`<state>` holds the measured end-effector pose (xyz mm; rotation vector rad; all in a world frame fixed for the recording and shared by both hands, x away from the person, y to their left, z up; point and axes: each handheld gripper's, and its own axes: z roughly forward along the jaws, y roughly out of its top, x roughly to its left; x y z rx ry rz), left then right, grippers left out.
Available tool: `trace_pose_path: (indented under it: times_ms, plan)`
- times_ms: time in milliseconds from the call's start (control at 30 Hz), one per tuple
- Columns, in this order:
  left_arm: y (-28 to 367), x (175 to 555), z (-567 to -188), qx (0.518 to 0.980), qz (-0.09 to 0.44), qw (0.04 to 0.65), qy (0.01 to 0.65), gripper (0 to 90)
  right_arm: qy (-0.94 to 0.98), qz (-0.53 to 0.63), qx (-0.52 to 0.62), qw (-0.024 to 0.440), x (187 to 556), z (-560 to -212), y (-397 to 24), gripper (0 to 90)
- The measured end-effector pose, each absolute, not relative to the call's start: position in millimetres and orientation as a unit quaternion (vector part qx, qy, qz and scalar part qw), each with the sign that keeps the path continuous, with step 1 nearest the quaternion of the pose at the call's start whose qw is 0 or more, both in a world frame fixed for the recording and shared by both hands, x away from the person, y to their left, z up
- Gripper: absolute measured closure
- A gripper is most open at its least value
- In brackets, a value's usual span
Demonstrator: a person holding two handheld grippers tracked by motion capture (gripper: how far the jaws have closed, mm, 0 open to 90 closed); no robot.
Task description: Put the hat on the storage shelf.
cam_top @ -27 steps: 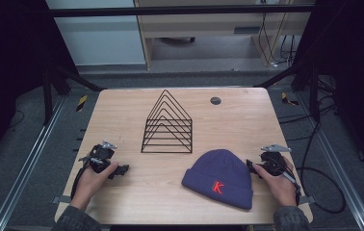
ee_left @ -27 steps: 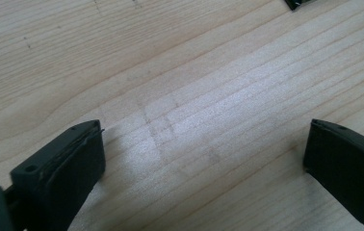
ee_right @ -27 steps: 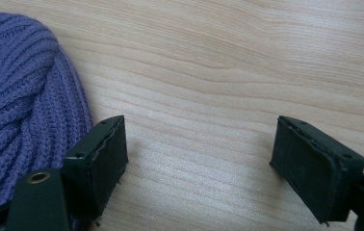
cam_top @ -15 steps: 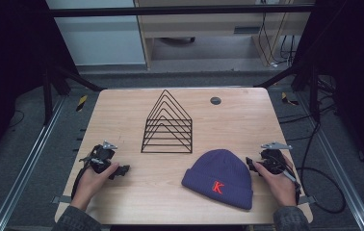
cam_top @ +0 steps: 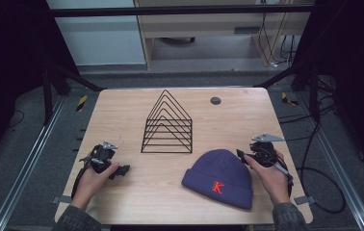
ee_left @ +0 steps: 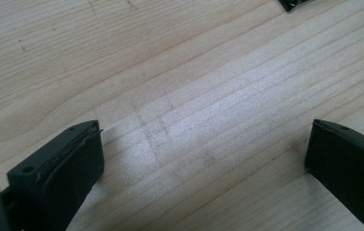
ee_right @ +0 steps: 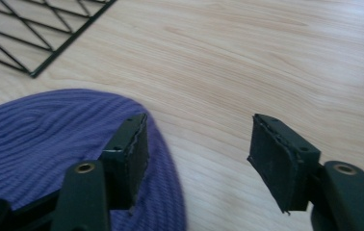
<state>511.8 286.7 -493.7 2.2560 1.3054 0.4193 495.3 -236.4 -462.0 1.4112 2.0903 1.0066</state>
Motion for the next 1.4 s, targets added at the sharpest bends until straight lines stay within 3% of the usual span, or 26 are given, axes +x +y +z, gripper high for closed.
trace_pose_path:
  times_ms: [400,900,1400]
  plan:
    - [286,512,-494,0.829,0.152,0.248,0.478,0.0,0.789,0.330,0.490,0.169,515,-466,-201,42.2]
    - [286,512,-494,0.828,0.153,0.250,0.478,0.0,0.796,0.293,0.512,0.140,522,-482,-196,49.3]
    - [285,512,-494,0.828,0.155,0.252,0.476,0.0,0.805,0.296,0.496,0.134,516,-481,-192,77.0]
